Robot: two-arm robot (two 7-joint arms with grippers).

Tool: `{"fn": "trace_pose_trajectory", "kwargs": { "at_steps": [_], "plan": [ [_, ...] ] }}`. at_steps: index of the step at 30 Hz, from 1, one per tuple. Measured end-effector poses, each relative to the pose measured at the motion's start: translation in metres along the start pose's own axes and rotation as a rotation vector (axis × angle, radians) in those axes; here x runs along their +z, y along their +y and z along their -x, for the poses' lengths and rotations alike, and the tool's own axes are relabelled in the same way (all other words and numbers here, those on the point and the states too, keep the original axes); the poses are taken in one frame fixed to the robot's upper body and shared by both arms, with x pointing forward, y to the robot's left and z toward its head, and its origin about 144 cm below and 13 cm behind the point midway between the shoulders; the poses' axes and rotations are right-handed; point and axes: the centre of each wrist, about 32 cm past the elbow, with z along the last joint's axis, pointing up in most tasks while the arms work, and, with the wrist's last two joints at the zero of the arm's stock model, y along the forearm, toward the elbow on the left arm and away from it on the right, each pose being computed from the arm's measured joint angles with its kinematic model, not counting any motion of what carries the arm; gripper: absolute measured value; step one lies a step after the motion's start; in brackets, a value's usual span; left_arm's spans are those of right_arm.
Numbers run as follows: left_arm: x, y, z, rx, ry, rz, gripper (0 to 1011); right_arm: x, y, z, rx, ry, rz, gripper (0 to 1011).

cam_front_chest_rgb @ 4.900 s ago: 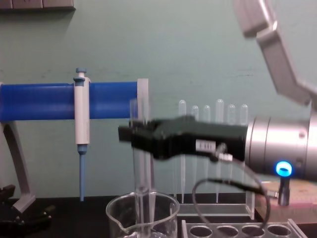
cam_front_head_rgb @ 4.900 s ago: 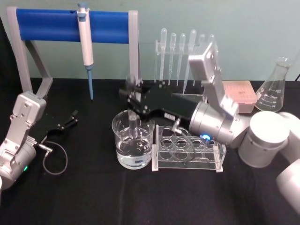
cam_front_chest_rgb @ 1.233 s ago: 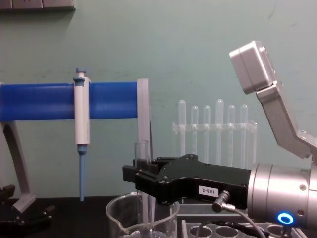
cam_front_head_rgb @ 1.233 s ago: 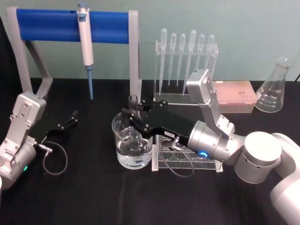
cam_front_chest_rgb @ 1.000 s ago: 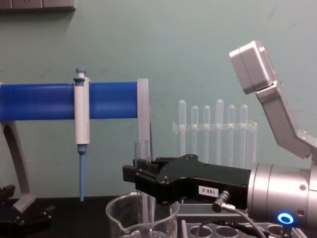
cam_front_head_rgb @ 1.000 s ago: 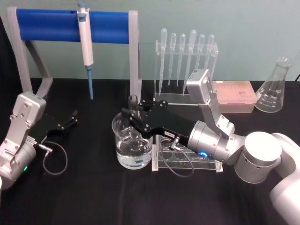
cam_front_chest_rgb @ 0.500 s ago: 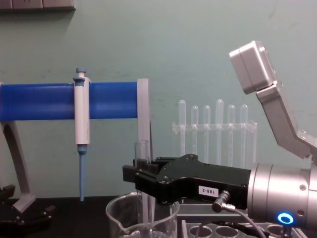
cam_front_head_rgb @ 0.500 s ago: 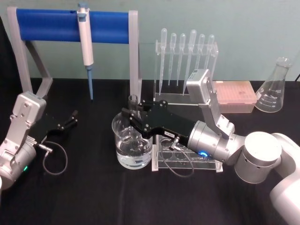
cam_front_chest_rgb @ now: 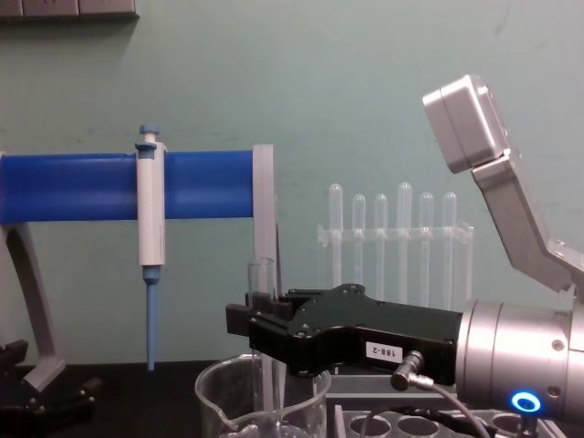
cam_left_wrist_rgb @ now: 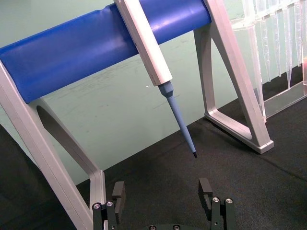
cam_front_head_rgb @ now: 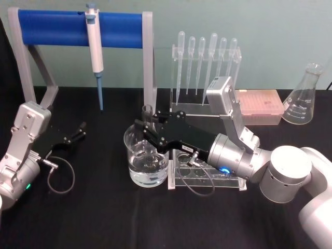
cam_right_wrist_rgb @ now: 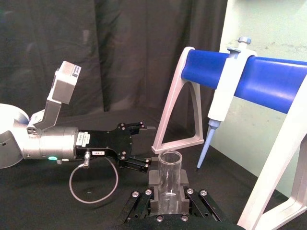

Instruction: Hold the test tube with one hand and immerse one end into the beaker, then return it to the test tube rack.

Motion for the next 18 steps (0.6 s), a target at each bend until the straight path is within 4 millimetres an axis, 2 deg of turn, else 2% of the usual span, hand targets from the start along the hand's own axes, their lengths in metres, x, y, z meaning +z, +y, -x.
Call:
{"fn": "trace_pose_trajectory", "kwargs": {
  "at_steps": [18],
  "plan": [
    [0.0,0.0,0.0,0.0,0.0,0.0,1000,0.0,0.0,0.0,0.0,0.0,0.0,226]
  ]
}}
